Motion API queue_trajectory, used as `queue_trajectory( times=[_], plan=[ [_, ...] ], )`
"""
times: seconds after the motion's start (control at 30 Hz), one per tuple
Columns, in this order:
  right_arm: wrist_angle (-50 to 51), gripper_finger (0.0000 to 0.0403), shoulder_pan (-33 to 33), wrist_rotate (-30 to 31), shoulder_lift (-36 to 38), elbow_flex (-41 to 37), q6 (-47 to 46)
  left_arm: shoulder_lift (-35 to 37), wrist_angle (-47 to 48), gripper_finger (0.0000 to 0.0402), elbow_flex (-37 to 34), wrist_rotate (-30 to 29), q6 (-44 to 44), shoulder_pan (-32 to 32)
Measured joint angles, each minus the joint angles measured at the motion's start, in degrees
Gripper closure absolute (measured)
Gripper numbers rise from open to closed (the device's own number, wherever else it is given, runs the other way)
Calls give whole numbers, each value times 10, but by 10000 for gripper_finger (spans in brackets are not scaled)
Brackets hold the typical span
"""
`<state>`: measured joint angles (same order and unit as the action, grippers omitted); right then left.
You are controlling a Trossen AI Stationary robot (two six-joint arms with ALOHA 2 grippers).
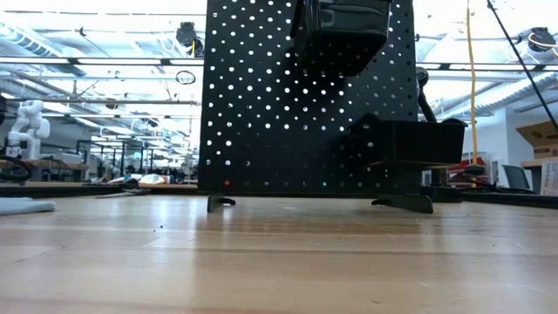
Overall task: Hang tools onto peg board
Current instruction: Unhang the black pliers from the black peg board
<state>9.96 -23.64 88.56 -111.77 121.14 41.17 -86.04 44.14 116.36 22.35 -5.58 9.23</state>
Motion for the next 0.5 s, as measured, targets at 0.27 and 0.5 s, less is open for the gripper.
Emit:
queue_trajectory(
  times=[0.27, 0.5],
  plan=[
    [2, 287, 4, 4, 0, 0, 0, 0, -1, 362, 0, -3, -1, 0],
    [2, 295, 1, -10, 0, 0, -18, 1, 0, 362, 1, 1, 3, 0]
  ],
)
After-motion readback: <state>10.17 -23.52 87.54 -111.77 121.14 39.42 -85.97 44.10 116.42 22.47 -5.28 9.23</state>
